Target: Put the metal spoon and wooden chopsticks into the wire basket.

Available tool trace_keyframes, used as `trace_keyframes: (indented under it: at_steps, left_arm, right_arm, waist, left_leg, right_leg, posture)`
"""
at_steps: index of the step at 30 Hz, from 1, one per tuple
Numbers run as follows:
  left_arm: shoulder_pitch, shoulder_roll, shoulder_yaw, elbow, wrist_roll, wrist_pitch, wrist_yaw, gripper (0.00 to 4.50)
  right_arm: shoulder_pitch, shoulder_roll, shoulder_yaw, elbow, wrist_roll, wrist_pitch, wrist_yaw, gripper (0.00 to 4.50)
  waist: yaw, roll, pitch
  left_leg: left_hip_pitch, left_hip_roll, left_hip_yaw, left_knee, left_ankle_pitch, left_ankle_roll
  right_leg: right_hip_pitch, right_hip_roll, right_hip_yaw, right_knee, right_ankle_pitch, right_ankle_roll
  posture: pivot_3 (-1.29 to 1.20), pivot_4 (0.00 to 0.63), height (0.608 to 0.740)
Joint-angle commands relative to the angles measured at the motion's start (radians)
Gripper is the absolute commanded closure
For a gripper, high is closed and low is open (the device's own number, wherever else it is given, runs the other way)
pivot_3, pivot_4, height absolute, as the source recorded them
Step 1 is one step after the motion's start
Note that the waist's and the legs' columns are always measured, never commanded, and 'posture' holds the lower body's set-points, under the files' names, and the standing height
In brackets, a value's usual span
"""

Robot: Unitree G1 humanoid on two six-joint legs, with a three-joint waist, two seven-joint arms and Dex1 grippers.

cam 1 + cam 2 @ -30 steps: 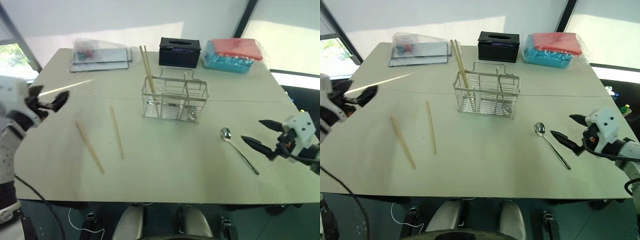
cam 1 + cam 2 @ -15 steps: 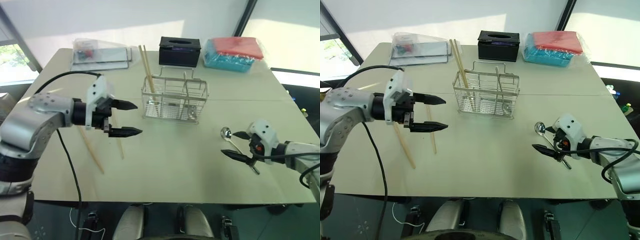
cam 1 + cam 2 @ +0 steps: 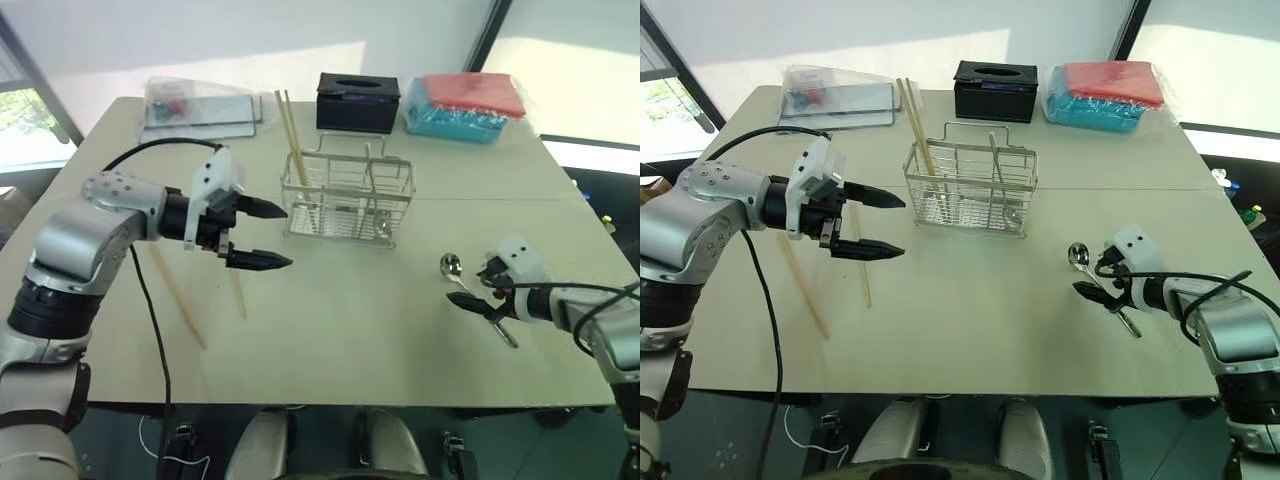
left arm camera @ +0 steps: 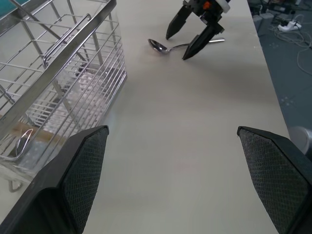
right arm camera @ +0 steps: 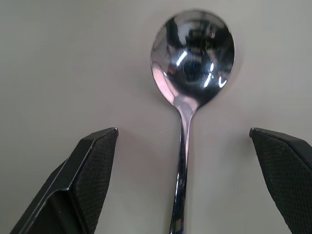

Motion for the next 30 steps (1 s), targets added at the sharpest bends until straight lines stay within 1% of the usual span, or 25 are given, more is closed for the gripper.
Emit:
trace_keyframes:
  at_steps: [1,7,8,10,12,14,17,23,25,27,30]
  left_arm:
    - [-0.015,0.001,0.024,-0.003,0.01,-0.018,-0.006,0.04]
    - [0.011,-0.006,0.042,-0.022,0.013,-0.019,0.012,0.04]
    - [0.017,-0.007,0.044,-0.029,0.011,-0.017,0.016,0.01]
    - [0.03,-0.009,0.052,-0.044,0.005,-0.012,0.025,0.0]
    - [0.038,-0.01,0.056,-0.056,0.002,-0.008,0.032,0.0]
    - [0.044,-0.012,0.059,-0.063,-0.001,-0.006,0.04,0.0]
    - [0.047,-0.014,0.067,-0.067,-0.005,-0.002,0.05,0.0]
    - [0.042,-0.011,0.074,-0.068,-0.014,0.006,0.058,0.0]
    - [0.034,-0.011,0.077,-0.061,-0.013,0.007,0.06,0.0]
    - [0.025,-0.015,0.087,-0.053,-0.015,0.01,0.068,0.0]
    - [0.014,-0.019,0.11,-0.041,-0.022,0.016,0.087,0.0]
  right_arm:
    - [-0.029,-0.048,0.039,-0.026,0.002,0.046,0.035,0.0]
    - [-0.082,-0.097,0.137,-0.023,-0.02,0.082,0.076,0.0]
    - [-0.088,-0.11,0.156,-0.015,-0.037,0.064,0.083,0.26]
    - [-0.106,-0.123,0.185,0.013,-0.066,0.043,0.088,0.83]
    - [-0.117,-0.13,0.201,0.029,-0.079,0.027,0.096,1.77]
    - [-0.13,-0.131,0.208,0.04,-0.084,0.02,0.104,2.94]
    - [-0.155,-0.118,0.211,0.058,-0.09,0.021,0.103,4.46]
    - [-0.15,-0.1,0.205,0.062,-0.105,0.017,0.078,4.46]
    - [-0.131,-0.088,0.176,0.043,-0.099,-0.012,0.068,4.46]
    - [-0.11,-0.056,0.109,0.007,-0.079,-0.056,0.04,4.46]
    - [-0.105,0.038,-0.066,-0.084,0.001,-0.046,-0.025,4.46]
  waist:
    - [0.001,0.0,0.0]
    - [-0.001,-0.001,0.0]
    - [-0.002,-0.001,0.0]
    - [-0.002,-0.001,0.0]
    - [-0.002,-0.001,-0.001]
    - [-0.001,-0.002,-0.001]
    - [-0.001,-0.002,-0.001]
    - [-0.002,-0.003,-0.001]
    - [-0.002,-0.004,-0.002]
    - [-0.002,-0.004,-0.002]
    - [-0.004,-0.002,-0.001]
  left_leg:
    - [0.0,0.0,0.0,0.0,0.0,0.0]
    - [0.0,0.0,0.0,0.0,0.0,0.0]
    - [0.0,0.0,0.0,0.0,0.0,0.0]
    - [0.0,0.0,0.0,0.0,0.0,0.0]
    - [0.0,0.0,0.0,0.0,0.0,0.0]
    - [0.0,0.0,0.0,0.0,0.0,0.0]
    - [0.0,0.0,0.0,0.001,0.0,0.0]
    - [0.0,0.0,0.0,0.001,0.0,0.0]
    - [0.001,0.0,0.0,0.001,0.0,0.0]
    - [0.001,0.0,0.0,0.001,0.0,0.0]
    - [0.0,0.0,0.0,0.001,0.0,0.0]
  right_leg:
    - [0.0,0.0,0.0,0.0,0.0,0.0]
    - [0.0,0.0,0.0,0.0,0.0,0.001]
    - [0.0,0.0,0.0,0.0,0.0,0.001]
    - [0.0,0.0,0.0,0.001,0.0,0.001]
    - [0.0,0.0,0.0,0.001,0.0,0.001]
    - [0.0,0.0,0.0,0.001,0.0,0.001]
    - [0.001,0.0,0.0,0.001,0.0,0.001]
    - [0.001,0.0,0.0,0.001,0.0,0.001]
    - [0.001,0.0,0.0,0.001,0.0,0.001]
    - [0.001,0.0,0.0,0.001,0.0,0.001]
    - [0.0,0.001,0.0,0.002,0.002,0.004]
  posture:
    - [0.0,0.15,0.667]
    - [0.0,0.15,0.667]
    - [0.0,0.15,0.667]
    - [0.0,0.15,0.667]
    - [0.0,0.15,0.667]
    - [0.0,0.15,0.667]
    - [0.0,0.15,0.667]
    - [0.0,0.15,0.667]
    - [0.0,0.15,0.667]
    - [0.0,0.15,0.667]
    - [0.0,0.15,0.667]
